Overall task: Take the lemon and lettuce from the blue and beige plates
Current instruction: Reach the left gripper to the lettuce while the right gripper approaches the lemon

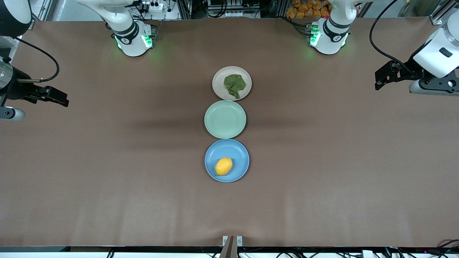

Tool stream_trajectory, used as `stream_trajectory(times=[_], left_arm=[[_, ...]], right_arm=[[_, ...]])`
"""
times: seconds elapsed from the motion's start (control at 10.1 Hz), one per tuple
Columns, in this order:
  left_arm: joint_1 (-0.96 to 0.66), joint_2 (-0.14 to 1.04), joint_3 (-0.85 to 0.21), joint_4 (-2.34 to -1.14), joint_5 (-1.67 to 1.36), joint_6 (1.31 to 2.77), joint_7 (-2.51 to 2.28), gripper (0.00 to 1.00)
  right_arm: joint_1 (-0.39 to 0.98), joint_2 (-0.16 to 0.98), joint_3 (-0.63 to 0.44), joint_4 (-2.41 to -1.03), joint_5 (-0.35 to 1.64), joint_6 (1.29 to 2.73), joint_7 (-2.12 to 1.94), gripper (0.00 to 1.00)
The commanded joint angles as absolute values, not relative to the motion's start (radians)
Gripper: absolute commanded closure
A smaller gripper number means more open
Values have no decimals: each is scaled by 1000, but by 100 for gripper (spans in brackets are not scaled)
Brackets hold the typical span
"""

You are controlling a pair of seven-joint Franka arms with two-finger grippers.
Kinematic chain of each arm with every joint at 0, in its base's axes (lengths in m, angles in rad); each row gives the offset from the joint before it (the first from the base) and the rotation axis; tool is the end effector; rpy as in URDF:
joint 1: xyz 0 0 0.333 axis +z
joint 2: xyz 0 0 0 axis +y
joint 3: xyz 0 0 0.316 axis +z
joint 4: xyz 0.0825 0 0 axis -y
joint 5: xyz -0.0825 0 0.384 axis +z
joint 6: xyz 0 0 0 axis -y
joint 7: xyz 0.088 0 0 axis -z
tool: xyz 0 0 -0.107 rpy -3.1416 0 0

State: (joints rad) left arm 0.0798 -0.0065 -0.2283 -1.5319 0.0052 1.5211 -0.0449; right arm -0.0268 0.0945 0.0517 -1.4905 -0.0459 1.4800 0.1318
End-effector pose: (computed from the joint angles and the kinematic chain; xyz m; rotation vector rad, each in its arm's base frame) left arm 0.5419 -0.0809 0.6419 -3.1303 0.1619 0.0060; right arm 0.5733 0.0076 0.6014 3.0840 -0.1677 -0.1567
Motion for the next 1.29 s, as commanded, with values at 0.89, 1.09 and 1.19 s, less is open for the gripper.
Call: stream_trajectory(times=[0.89,1.09,1.19], left_arm=[[-196,83,-569,-1652,-71,1612,-779,0],[-325,95,-575,-1753,-78,1785,-920,0],[-383,127,-575,-1794,-75,1877,-1002,0]], right_arm=[[-14,98,46,-1496,-28,1494,127,0],[12,130,49,-1496,-8,1555,144,0],[32,146,49,-1494,1,1595,153,0]])
